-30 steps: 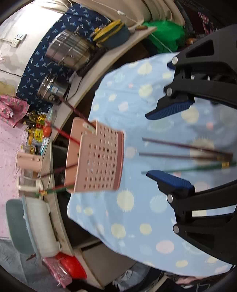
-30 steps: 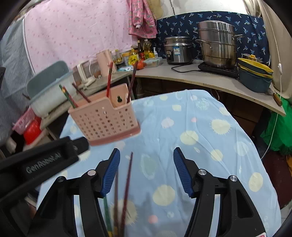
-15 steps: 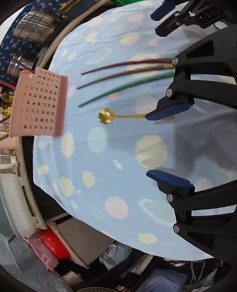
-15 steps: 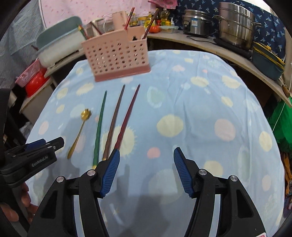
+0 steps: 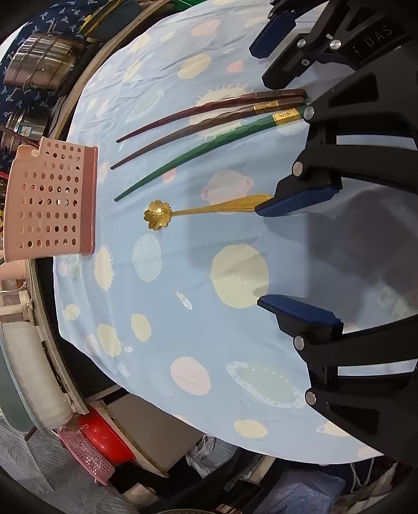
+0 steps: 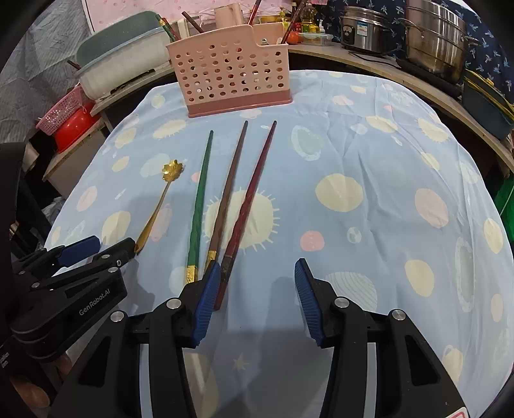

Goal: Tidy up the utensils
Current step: 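Close the right tool on a dark red chopstick while the left tool grasps the green chopstick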

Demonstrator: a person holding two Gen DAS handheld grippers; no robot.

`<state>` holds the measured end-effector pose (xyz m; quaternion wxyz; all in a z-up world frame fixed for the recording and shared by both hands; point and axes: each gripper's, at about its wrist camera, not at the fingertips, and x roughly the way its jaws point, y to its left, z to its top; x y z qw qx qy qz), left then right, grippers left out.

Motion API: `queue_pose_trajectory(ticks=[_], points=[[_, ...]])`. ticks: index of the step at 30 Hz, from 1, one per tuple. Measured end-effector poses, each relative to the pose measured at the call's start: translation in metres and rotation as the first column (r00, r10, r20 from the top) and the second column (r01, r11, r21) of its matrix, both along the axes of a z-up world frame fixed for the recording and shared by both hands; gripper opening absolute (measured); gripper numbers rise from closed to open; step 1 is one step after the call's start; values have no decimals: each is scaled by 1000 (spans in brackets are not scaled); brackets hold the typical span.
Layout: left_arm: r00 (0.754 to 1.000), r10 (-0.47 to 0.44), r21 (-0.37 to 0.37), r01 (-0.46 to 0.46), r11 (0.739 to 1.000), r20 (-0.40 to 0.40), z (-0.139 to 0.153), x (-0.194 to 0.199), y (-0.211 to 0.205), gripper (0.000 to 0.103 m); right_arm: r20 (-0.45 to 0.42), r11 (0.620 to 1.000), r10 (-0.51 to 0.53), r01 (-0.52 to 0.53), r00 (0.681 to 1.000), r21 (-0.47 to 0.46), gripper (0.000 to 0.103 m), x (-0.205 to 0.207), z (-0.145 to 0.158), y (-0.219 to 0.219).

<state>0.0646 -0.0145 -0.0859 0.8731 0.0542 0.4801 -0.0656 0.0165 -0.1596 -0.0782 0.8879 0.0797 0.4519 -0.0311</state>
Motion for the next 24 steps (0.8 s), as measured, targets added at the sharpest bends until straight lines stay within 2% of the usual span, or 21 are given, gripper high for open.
queue_pose_trajectory(ticks=[13, 18, 24], points=[[1000, -15, -12, 15, 1000, 1, 5, -1, -4, 48, -18, 1000, 25, -26, 1000, -17, 38, 10, -11, 8], [1000, -20, -25, 20, 999, 4, 9, -2, -5, 48, -17, 999, 20, -20, 1000, -31, 22, 7, -12, 3], [999, -47, -41, 48, 998, 9, 15, -8, -14, 48, -21, 999, -12, 11, 1000, -51, 9, -1, -11, -9]])
